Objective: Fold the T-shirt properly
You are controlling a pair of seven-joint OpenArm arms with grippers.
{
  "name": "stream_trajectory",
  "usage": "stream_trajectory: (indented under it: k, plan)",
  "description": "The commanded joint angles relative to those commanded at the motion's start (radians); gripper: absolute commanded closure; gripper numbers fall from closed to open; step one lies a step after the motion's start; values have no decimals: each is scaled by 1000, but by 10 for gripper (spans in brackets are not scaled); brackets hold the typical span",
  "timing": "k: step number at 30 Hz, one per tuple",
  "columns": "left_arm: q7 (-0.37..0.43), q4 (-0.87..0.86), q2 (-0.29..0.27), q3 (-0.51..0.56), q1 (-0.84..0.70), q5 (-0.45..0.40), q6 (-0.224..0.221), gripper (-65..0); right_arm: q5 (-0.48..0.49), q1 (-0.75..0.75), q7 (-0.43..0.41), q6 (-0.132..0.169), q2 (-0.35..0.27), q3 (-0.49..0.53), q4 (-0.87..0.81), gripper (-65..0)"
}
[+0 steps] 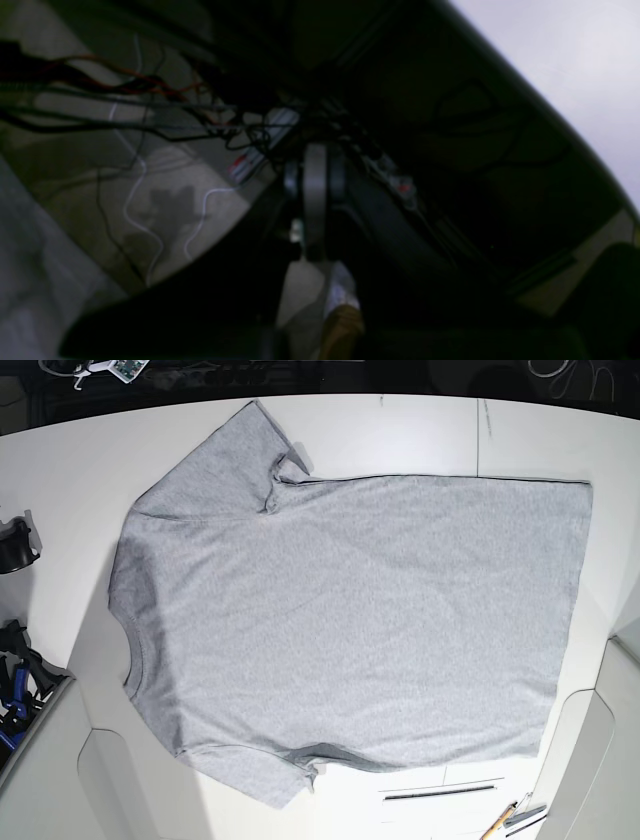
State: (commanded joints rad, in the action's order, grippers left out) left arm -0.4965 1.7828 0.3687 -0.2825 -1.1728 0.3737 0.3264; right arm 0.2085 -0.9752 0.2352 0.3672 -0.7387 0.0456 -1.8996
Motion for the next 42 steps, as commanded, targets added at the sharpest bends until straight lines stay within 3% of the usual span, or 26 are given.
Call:
stream_trajectory:
  k: [2,5,7,13,18,20,23,26,28,30,32,39,42]
  plan:
    - [-17,20,0,-49,0,54,3,-34,27,0,27,-1,0,-17,-43,0]
    - [-17,39,0,-112,0,100,85,-34,55,3,36,-2,5,-43,-89,0]
    - [-20,54,0,-148,0,133,102,-34,91,5,36,-5,17,-70,-103,0]
    - [-95,136,0,-270,0,213,105,-34,251,23,43,-5,95,-206,-132,0]
    - [-95,195,0,-360,5,237,106,-34,308,127,176,-7,192,-303,-132,0]
    - [-94,202,0,-382,15,237,113,-35,308,170,223,-40,220,-317,-131,-26]
    - [-94,202,1,-388,35,237,113,-41,308,209,275,-114,254,-319,-129,-206]
    - [-91,202,4,-388,56,237,163,-159,309,219,308,-233,279,-319,-129,-372]
    - [-85,202,18,-388,63,257,177,-219,315,219,332,-259,299,-319,-129,-397]
    - [-63,202,40,-388,71,292,175,-259,335,219,346,-258,328,-319,-127,-397]
    - [-62,202,55,-388,98,300,175,-259,348,219,346,-254,355,-319,-120,-397]
    - [-61,195,102,-388,215,349,126,-259,353,226,342,-193,410,-319,-62,-397]
    - [-61,161,121,-387,272,380,126,-326,359,254,343,-176,409,-318,-16,-397]
